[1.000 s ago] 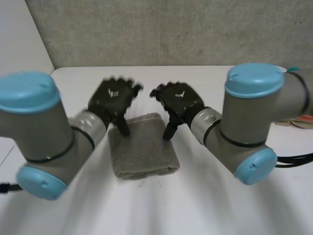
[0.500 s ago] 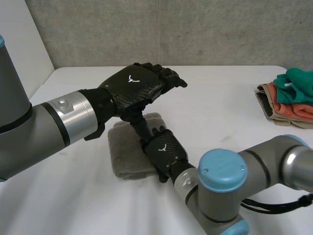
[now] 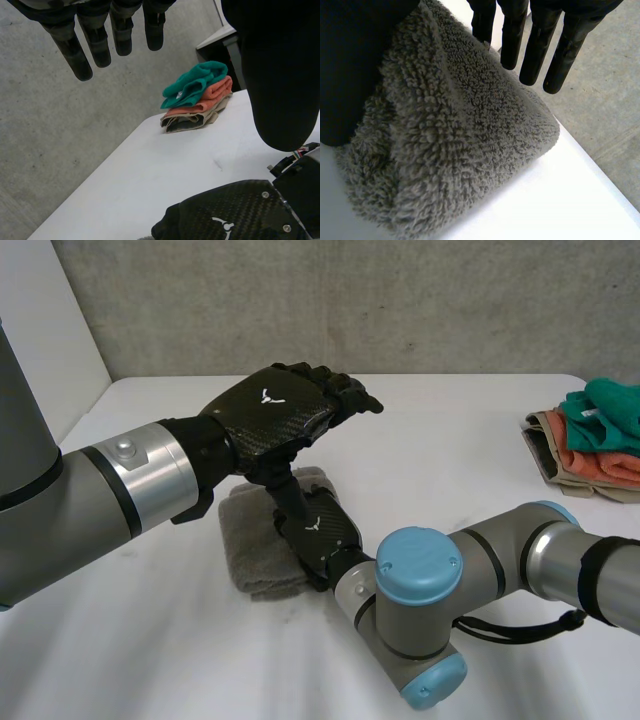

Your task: Fold the laundry.

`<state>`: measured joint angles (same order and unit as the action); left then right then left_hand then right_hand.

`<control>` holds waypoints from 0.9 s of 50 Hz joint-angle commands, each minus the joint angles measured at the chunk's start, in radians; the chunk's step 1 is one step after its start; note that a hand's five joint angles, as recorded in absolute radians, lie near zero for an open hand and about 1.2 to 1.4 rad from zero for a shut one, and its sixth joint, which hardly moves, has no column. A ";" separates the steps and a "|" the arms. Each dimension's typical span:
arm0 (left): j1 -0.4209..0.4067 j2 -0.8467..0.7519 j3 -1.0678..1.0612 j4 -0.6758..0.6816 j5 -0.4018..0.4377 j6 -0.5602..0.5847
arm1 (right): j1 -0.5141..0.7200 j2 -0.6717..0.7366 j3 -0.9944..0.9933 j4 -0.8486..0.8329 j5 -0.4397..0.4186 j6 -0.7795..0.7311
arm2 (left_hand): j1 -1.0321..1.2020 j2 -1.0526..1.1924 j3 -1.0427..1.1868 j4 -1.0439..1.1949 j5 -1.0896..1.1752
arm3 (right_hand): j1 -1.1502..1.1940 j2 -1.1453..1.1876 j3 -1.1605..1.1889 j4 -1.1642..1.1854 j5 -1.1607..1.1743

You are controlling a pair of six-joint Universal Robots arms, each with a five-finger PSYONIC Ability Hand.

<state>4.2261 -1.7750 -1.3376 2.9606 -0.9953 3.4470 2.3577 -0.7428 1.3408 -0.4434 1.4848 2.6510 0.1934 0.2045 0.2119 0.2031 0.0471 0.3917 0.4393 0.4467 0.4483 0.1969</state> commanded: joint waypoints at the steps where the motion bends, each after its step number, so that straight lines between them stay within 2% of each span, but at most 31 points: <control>1: 0.000 0.000 0.000 0.000 0.001 0.000 | 0.000 0.028 -0.046 0.005 0.005 0.000 | -0.019 -0.030 -0.037 -0.029 -0.047 | 0.207 0.159 0.152 0.150 0.227; 13: 0.006 0.000 0.000 0.000 0.003 -0.014 | 0.000 0.069 -0.118 0.037 0.005 0.000 | -0.019 -0.030 -0.037 -0.029 -0.047 | 0.383 0.335 0.328 0.326 0.403; 26: 0.008 0.002 0.002 0.000 0.006 -0.015 | 0.000 0.120 -0.215 0.107 -0.012 0.000 | -0.019 -0.030 -0.037 -0.029 -0.047 | 1.004 0.957 0.949 0.948 1.024; 35: 0.011 0.005 0.003 0.000 0.007 -0.022 | -0.015 0.079 -0.212 0.140 -0.014 0.003 | -0.019 -0.030 -0.037 -0.029 -0.047 | 1.005 0.957 0.950 0.948 1.025; 42: 0.011 0.012 0.005 0.000 0.007 -0.035 | -0.202 -0.107 -0.045 0.126 -0.037 -0.016 | -0.019 -0.030 -0.037 -0.029 -0.047 | 1.005 0.957 0.950 0.948 1.025; 45: 0.014 0.025 0.005 0.002 0.007 -0.037 | -0.300 -0.156 0.014 0.108 -0.092 -0.065 | -0.019 -0.030 -0.037 -0.029 -0.047 | 1.005 0.957 0.950 0.948 1.025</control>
<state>4.2374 -1.7655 -1.3337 2.9608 -0.9878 3.4168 2.2196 -0.7865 1.2367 -0.3088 1.4549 2.6391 0.1934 0.2045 0.2119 0.2031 0.0465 0.8953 1.1474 1.1090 1.1742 0.9033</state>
